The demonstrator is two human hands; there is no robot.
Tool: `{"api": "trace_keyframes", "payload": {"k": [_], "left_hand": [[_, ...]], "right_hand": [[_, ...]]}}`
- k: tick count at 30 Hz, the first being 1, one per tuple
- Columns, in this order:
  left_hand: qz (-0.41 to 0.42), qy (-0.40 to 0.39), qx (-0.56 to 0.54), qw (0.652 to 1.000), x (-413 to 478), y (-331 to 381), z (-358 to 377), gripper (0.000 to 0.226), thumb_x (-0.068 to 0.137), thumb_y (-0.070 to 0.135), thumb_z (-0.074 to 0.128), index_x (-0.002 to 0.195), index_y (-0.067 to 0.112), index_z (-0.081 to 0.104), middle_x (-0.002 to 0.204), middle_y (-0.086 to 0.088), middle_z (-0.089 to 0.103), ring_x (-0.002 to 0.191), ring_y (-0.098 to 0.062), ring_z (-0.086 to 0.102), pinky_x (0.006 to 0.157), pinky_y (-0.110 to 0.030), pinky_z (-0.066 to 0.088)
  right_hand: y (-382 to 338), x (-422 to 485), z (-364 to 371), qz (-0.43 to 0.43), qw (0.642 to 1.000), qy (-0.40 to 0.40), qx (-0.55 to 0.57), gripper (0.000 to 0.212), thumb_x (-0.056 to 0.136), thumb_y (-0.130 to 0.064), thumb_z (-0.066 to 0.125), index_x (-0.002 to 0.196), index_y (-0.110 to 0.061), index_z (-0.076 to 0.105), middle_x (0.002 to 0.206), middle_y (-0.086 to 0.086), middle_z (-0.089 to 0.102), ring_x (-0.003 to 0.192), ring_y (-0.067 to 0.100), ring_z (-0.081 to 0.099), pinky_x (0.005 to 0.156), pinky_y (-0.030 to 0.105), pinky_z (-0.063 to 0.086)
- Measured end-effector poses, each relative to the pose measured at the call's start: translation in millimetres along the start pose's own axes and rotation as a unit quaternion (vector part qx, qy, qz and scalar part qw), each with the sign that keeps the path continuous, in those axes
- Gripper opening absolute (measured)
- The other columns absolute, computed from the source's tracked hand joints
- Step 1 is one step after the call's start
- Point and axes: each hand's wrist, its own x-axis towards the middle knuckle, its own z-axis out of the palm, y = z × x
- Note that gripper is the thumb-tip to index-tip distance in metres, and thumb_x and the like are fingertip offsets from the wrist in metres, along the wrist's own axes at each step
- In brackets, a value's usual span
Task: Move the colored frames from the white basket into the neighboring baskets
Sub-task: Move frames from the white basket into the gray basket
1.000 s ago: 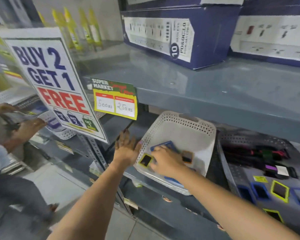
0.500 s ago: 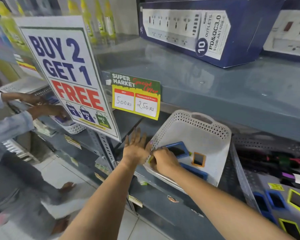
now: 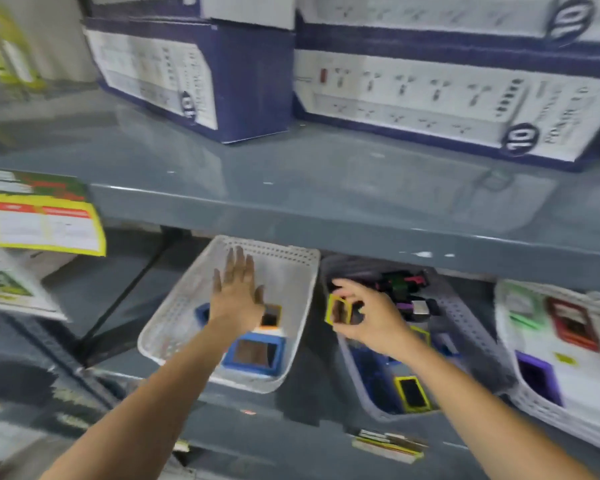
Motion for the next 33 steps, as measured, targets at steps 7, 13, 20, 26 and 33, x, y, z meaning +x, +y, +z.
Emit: {"api": "trace_keyframes", "payload": {"k": [7, 13, 20, 26, 33], "left_hand": [[0.036, 0.000, -0.069, 0.997, -23, 153, 43, 0.077, 0.081, 0.040, 0.009, 0.149, 0.005, 0.004, 0.160, -0.012, -0.006, 0.147, -0.026, -0.010, 0.119, -0.046, -0.001], [-0.054, 0.006, -0.076, 0.996, -44, 188, 64, 0.075, 0.084, 0.043, 0.008, 0.149, 0.005, 0.008, 0.160, -0.012, 0.000, 0.148, -0.024, -0.004, 0.120, -0.044, 0.002], [-0.084, -0.003, -0.055, 0.995, -46, 187, 62, 0.064, 0.095, 0.038, 0.016, 0.149, 0.004, 0.005, 0.160, -0.014, 0.003, 0.148, -0.026, -0.005, 0.120, -0.045, 0.003], [-0.062, -0.011, -0.008, 0.998, -45, 188, 63, 0.062, 0.098, 0.034, 0.019, 0.149, 0.004, 0.001, 0.160, -0.014, 0.000, 0.148, -0.026, -0.006, 0.121, -0.045, 0.003], [-0.067, -0.013, -0.020, 0.997, -45, 187, 62, 0.061, 0.098, 0.039, 0.018, 0.150, 0.011, 0.001, 0.160, -0.014, -0.005, 0.147, -0.027, -0.010, 0.121, -0.045, 0.000]], "right_hand": [[99, -55, -112, 0.045, 0.971, -0.159, -0.171, 0.083, 0.066, -0.015, 0.086, 0.139, -0.026, 0.047, 0.121, -0.011, 0.065, 0.115, 0.006, 0.058, 0.092, 0.013, 0.041], [120, -77, -113, -0.010, 0.934, -0.281, -0.222, 0.084, 0.072, -0.014, 0.077, 0.144, -0.035, 0.038, 0.130, -0.010, 0.062, 0.116, 0.010, 0.057, 0.094, 0.031, 0.048], [119, -73, -109, -0.035, 0.917, -0.326, -0.228, 0.079, 0.080, -0.003, 0.070, 0.145, -0.035, 0.037, 0.133, -0.009, 0.060, 0.054, -0.018, 0.049, 0.050, 0.008, 0.032], [121, -73, -108, -0.049, 0.918, -0.313, -0.241, 0.072, 0.082, -0.007, 0.070, 0.142, -0.037, 0.042, 0.136, -0.008, 0.058, 0.072, -0.002, 0.048, 0.067, 0.024, 0.039], [114, -69, -108, -0.055, 0.918, -0.304, -0.247, 0.058, 0.089, -0.030, 0.067, 0.141, -0.035, 0.043, 0.136, -0.002, 0.058, 0.117, 0.018, 0.058, 0.088, 0.031, 0.046]]}}
